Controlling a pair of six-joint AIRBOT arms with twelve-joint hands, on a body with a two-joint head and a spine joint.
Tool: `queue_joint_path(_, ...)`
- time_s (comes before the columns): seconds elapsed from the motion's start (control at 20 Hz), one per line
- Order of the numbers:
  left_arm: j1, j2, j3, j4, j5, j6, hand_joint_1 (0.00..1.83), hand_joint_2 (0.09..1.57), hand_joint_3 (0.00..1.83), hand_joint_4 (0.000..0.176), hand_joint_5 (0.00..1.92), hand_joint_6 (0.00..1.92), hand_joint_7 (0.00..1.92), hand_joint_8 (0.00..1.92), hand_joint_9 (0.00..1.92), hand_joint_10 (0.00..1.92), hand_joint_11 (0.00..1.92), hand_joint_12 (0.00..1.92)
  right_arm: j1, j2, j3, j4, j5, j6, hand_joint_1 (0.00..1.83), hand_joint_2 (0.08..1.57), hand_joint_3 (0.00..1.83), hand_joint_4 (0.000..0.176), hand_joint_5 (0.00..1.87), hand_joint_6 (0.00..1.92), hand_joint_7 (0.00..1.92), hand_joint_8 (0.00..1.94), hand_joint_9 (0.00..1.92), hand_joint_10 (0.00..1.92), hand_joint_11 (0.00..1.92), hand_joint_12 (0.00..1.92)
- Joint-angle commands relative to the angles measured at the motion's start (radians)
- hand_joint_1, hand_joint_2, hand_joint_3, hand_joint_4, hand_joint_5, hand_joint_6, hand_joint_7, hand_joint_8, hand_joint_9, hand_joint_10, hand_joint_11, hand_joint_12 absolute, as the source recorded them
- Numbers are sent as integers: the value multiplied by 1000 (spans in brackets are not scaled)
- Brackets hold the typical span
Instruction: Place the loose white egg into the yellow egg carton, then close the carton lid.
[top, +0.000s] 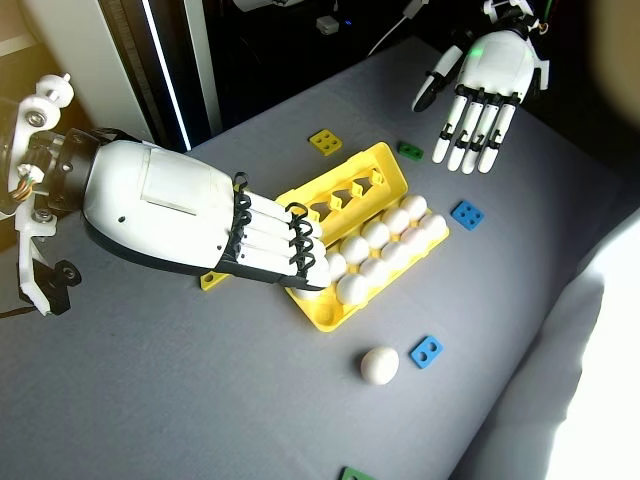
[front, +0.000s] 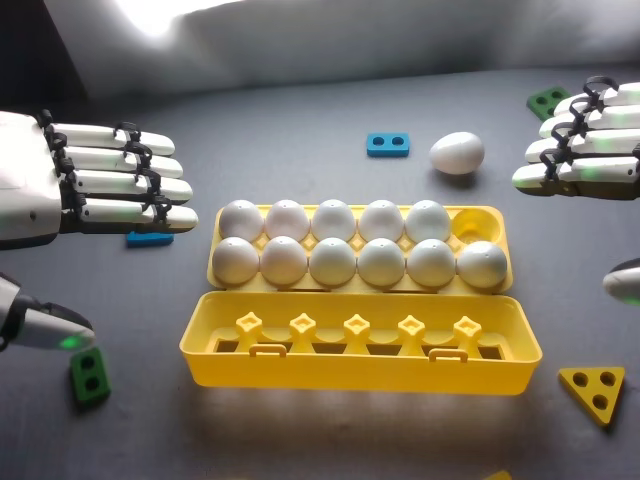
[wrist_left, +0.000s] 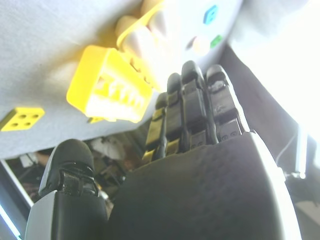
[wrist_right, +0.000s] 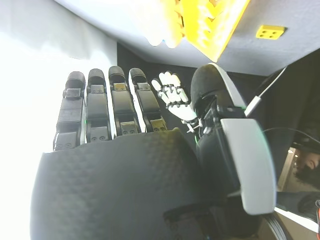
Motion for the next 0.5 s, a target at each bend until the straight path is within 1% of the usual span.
queue_joint_path(0.0,-2,21,0,-71,-56,-4,0,1123,28,0,95,3,73,6,49,3,3,1,15,12,0,31,35,4,0,1261,26,0,87,6,69,5,36,5,2,74)
queue_joint_path(0.15,0,21,-4,-69,-56,-4,0,1134,25,0,104,6,84,9,61,7,21,9,18,11,0,36,18,4,0,1279,8,0,120,6,93,3,64,3,8,106)
queue_joint_path(0.25,2,22,-2,-66,-60,-9,0,1147,15,0,135,5,117,6,88,6,35,16,24,11,1,77,-7,4,0,1272,3,0,115,3,83,0,57,0,6,110)
queue_joint_path(0.45,-1,24,-2,-61,-60,-19,0,1146,8,0,111,0,101,0,72,0,11,7,46,8,5,117,-59,3,0,1277,5,0,99,0,74,0,49,0,3,116)
